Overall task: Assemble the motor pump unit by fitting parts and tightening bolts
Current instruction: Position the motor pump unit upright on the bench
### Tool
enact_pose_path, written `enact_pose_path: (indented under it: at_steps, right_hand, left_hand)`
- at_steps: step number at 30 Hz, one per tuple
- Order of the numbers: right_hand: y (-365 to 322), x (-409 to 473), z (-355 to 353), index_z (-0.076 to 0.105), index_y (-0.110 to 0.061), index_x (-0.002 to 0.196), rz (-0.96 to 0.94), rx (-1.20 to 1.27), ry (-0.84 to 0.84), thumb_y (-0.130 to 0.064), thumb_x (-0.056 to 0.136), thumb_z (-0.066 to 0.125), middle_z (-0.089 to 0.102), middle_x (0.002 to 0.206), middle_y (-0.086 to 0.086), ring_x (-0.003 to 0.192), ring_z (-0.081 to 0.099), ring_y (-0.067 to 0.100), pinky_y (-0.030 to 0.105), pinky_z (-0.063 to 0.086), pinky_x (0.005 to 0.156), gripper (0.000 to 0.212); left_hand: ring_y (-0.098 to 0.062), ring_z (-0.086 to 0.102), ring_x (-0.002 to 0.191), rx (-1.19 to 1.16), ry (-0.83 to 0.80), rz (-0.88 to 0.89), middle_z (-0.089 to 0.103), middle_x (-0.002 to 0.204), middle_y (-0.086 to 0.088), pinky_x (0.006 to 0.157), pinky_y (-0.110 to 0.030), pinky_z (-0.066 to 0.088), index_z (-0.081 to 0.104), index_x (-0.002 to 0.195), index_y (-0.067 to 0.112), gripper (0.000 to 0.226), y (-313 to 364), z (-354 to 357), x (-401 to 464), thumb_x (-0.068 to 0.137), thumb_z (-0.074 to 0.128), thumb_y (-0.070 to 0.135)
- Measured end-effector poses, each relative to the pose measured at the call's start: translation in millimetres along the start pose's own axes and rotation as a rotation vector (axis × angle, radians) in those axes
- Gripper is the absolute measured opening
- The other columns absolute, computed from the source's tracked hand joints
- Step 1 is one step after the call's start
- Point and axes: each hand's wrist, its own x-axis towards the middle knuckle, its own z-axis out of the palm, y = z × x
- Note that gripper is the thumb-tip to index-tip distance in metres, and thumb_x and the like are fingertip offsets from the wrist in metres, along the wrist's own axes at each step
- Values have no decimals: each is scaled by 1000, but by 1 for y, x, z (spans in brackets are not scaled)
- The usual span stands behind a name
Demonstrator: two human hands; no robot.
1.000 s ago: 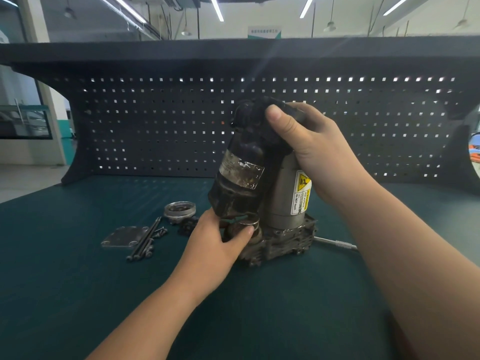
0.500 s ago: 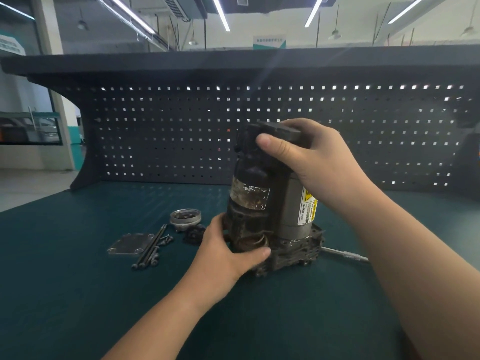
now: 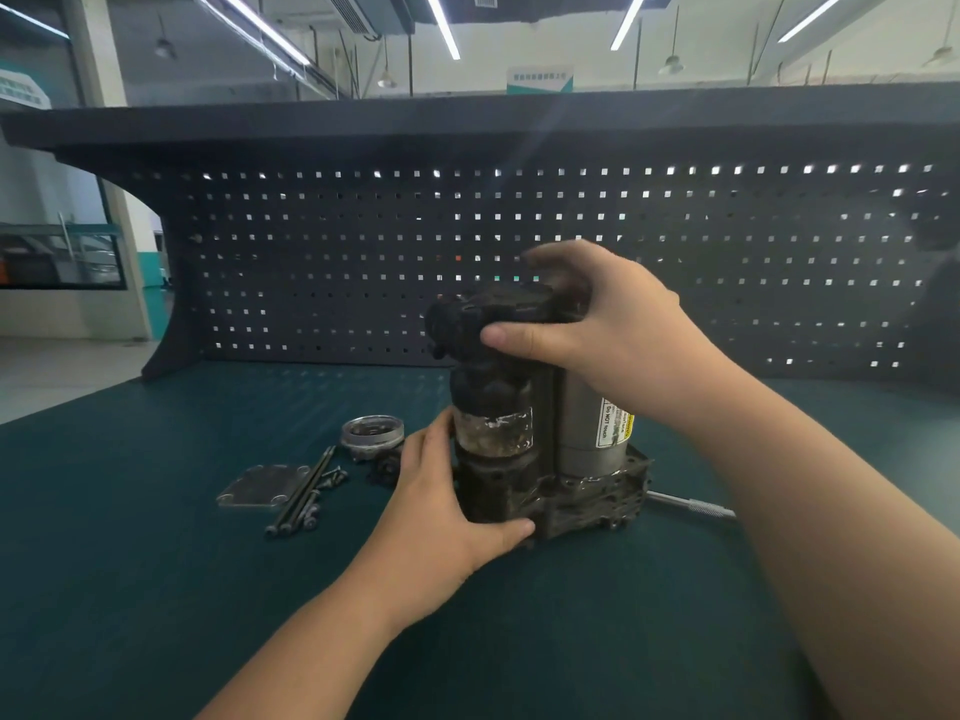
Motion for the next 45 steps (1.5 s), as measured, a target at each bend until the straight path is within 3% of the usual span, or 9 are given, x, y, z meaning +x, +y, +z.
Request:
enact_pose_path:
  at_steps: [6, 10, 12, 18, 24, 27, 32, 37, 45]
  right_hand:
    - [0, -3, 5, 54, -32, 87, 7, -19, 48, -66, 57, 66, 49, 86, -22, 100, 40, 12, 41, 31, 100, 47]
    - [0, -2, 12, 39, -32, 77, -1, -96, 86, -70, 52, 56, 40, 98, -13, 102, 29, 12, 38, 25, 92, 48]
    - [2, -1, 12, 42, -32, 82, -9, -109, 82, -71, 53, 54, 39, 101, -13, 103, 27, 10, 37, 22, 90, 49]
    - [1, -1, 15, 56, -41, 105, -46, -226, 30, -76, 63, 42, 53, 109, -20, 117, 34, 13, 37, 18, 94, 55]
    - [-3, -1, 11, 57, -34, 112, -35, -323, -7, -74, 69, 38, 49, 102, -16, 125, 39, 17, 50, 4, 113, 62]
    - [-5, 0, 6, 57, -32, 117, -40, -310, -48, -69, 74, 43, 52, 112, -14, 124, 42, 17, 51, 10, 115, 59]
    - [-6, 1, -6, 59, -25, 122, -80, -182, -148, -62, 70, 45, 49, 129, -10, 124, 45, 18, 47, 30, 109, 65]
    - [-7, -1, 5, 53, -28, 126, -86, -340, -60, -60, 84, 46, 52, 122, -11, 123, 40, 19, 46, 23, 106, 53]
    - [-8, -1, 9, 52, -36, 116, -35, -290, -37, -71, 70, 45, 46, 111, -13, 120, 35, 17, 35, 18, 90, 59]
  left_hand:
    - [32, 32, 109, -22, -20, 6, 31, 126, 34, 83, 9, 29, 30, 117, 66, 82, 3, -1, 0, 62, 86, 43]
    - [9, 47, 121, -127, -6, -53, 45, 136, 21, 105, -20, 39, 41, 136, 46, 76, 3, -5, 1, 72, 81, 44]
    - [2, 54, 117, -146, -17, -65, 56, 130, 16, 106, -30, 43, 52, 129, 41, 59, 4, -7, 1, 76, 79, 41]
    - [7, 58, 107, -131, 17, -83, 60, 121, 17, 96, -19, 45, 63, 111, 42, 38, 3, -4, 2, 75, 76, 45]
    - [15, 52, 99, -51, 66, -61, 51, 116, 21, 83, -2, 39, 63, 109, 40, 38, 3, 2, 2, 74, 73, 50]
    - [18, 49, 99, -29, 67, -47, 49, 115, 23, 80, 2, 37, 59, 101, 45, 31, 6, 2, 2, 74, 75, 48]
    - [21, 44, 104, -24, 23, -49, 44, 120, 25, 81, 5, 35, 53, 106, 47, 49, 7, 4, 1, 67, 83, 42]
    - [16, 50, 102, -67, 72, -49, 51, 116, 21, 81, -2, 39, 57, 105, 45, 43, 7, 6, 1, 70, 81, 43]
    - [8, 49, 111, -92, 56, -70, 51, 123, 20, 87, -7, 36, 53, 120, 47, 55, 4, 5, 1, 73, 80, 42]
